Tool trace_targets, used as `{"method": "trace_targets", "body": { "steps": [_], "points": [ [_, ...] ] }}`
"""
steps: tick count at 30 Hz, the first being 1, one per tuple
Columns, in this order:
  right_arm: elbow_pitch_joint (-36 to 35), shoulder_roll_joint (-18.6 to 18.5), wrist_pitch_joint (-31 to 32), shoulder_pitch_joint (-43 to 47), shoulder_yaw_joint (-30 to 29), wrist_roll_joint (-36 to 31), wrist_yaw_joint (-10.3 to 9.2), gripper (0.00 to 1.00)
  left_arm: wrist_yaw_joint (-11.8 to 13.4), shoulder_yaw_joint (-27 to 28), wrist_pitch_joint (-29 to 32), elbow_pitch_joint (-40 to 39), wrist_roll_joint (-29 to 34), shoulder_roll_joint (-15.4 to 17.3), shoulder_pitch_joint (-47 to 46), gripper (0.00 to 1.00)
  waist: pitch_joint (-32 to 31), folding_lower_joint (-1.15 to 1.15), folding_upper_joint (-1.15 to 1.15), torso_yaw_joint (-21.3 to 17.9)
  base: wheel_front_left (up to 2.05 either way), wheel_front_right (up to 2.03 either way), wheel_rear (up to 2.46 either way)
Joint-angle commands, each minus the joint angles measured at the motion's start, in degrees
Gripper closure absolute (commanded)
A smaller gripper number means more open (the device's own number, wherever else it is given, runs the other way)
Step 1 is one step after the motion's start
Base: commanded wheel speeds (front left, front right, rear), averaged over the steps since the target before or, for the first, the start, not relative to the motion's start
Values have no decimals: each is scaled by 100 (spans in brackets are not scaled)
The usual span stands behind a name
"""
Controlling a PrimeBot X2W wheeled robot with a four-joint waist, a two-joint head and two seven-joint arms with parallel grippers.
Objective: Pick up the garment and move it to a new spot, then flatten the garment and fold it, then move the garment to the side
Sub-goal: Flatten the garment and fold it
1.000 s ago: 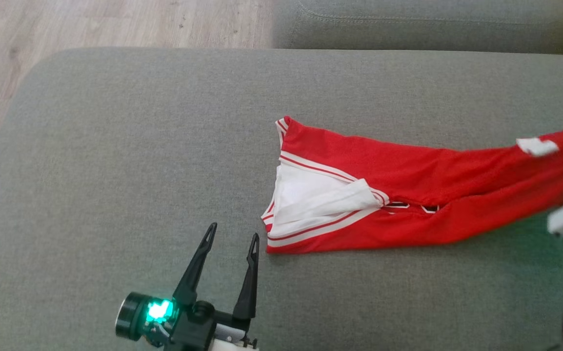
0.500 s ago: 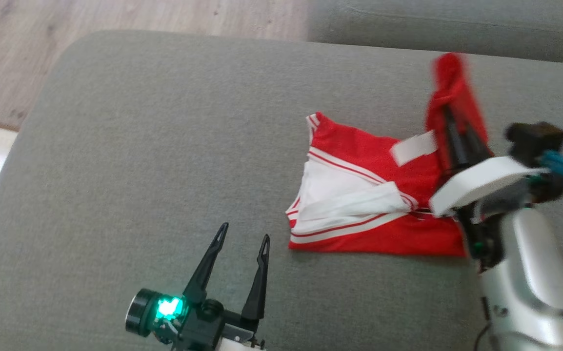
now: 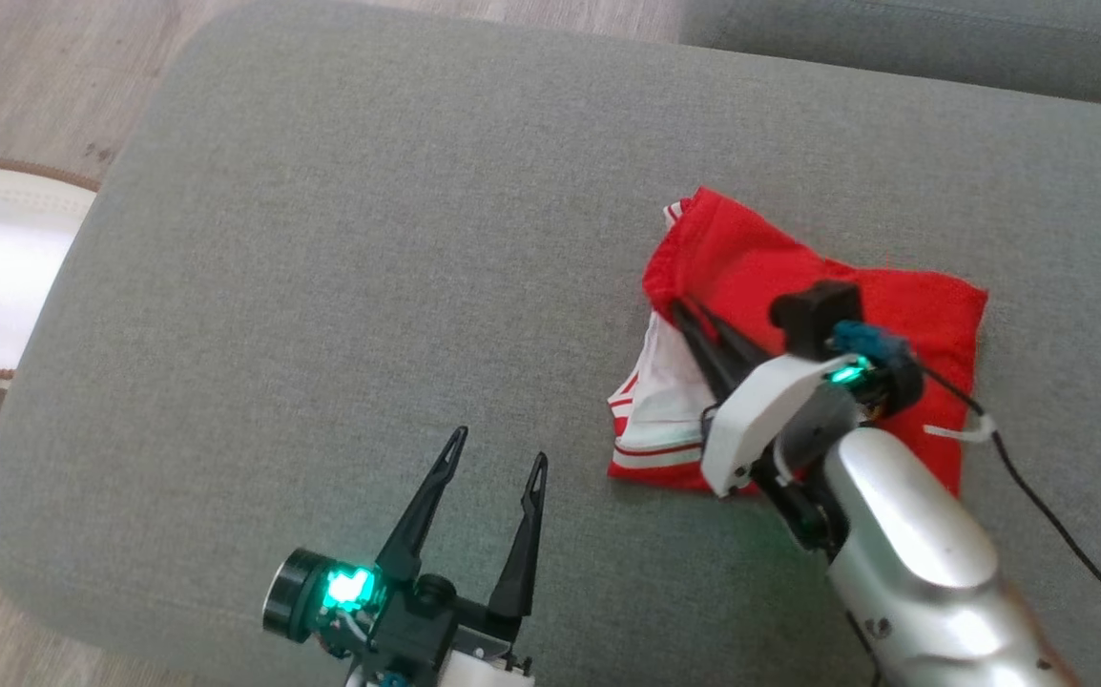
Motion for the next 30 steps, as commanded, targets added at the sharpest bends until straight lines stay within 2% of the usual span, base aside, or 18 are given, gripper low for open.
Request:
{"method": "trace_targets", "body": {
  "steps": [1,5,6,7,8,12,16,22,28,30],
  "points": [
    [-141,65,-84,-212,193,57,-5,100,-11,176,-37,-157,46,-65,-201,0,21,-1,0,4,0,0,0],
    [26,65,-141,-209,517,179,-5,100,-21,219,-37,-134,51,-96,-214,0,32,-1,0,-46,0,0,0],
    [52,65,-165,-194,581,203,-5,69,-17,240,-37,-132,51,-102,-215,0,25,-1,0,-76,0,0,0],
    [68,65,-193,-180,641,221,-5,3,-11,266,-37,-132,51,-105,-215,0,18,-1,0,-115,0,0,0],
    [52,65,-262,-164,685,268,-5,0,-2,295,-37,-134,52,-107,-213,0,11,-1,0,-159,0,0,0],
    [-120,65,-793,-74,819,456,-5,0,30,409,-37,-141,60,-91,-162,0,-78,-1,0,-398,0,0,0],
    [-144,65,-1533,66,694,224,-5,0,114,587,-37,-190,27,-81,-64,0,-260,-1,0,-670,0,0,0],
    [-424,59,-2040,544,111,-332,-5,0,101,828,-37,-295,-149,-116,180,0,-624,-1,0,-989,0,0,0],
    [-1476,-63,-2053,1691,-1030,-745,-5,0,-3,1009,-37,-345,-308,-165,413,0,-945,-1,0,-1134,0,0,0],
    [-1596,-79,-2053,1900,-1184,-747,-5,0,-18,1039,-37,-352,-329,-175,454,0,-988,-1,0,-1148,0,0,0]
  ]
}}
